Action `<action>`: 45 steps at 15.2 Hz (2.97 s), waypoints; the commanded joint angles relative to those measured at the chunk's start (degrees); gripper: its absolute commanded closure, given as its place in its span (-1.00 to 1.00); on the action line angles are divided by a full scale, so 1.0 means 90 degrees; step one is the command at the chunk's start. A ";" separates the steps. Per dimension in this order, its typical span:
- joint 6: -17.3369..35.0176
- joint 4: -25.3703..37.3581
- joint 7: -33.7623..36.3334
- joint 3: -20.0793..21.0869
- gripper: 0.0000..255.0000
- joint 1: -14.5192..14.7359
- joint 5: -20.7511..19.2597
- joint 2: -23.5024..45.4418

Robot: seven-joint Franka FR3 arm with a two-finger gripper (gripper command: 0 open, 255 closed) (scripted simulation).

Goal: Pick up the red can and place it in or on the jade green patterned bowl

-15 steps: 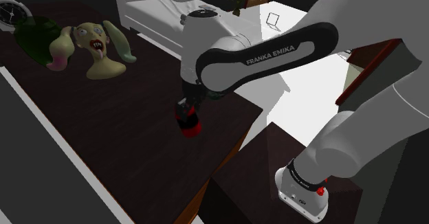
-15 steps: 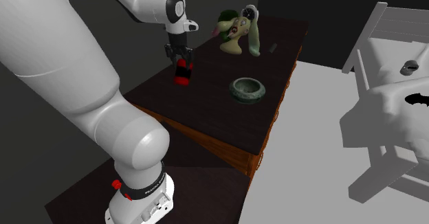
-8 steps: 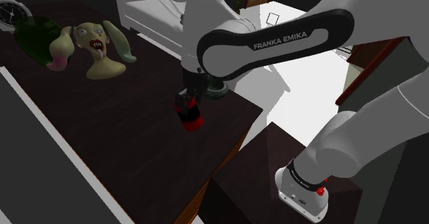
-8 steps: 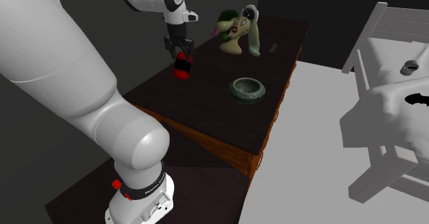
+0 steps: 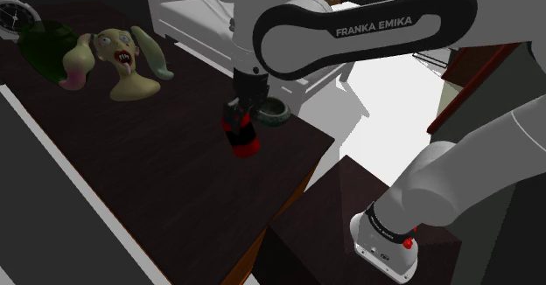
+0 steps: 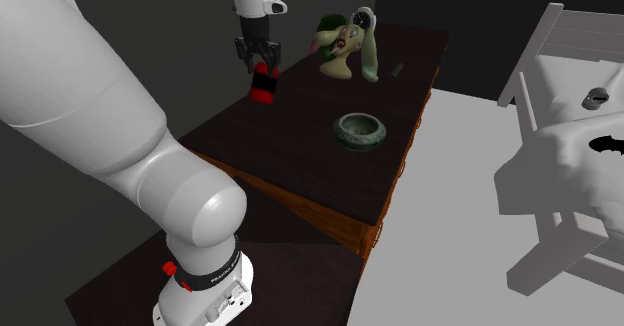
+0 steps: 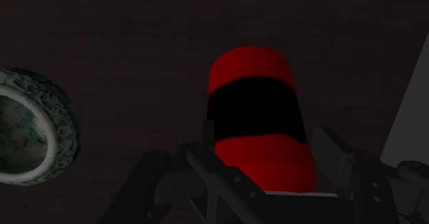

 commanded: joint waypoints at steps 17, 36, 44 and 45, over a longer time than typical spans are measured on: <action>-0.0508 0.0892 -0.2294 -0.1509 1.00 -0.1065 -0.0497 0.0523; 0.0103 0.1250 -0.3297 -0.2089 1.00 -0.1563 -0.0703 0.1524; 0.0765 0.0812 -0.3288 -0.2085 1.00 -0.1558 -0.0725 0.1749; 0.0837 0.0769 -0.3286 -0.2084 1.00 -0.1558 -0.0728 0.1779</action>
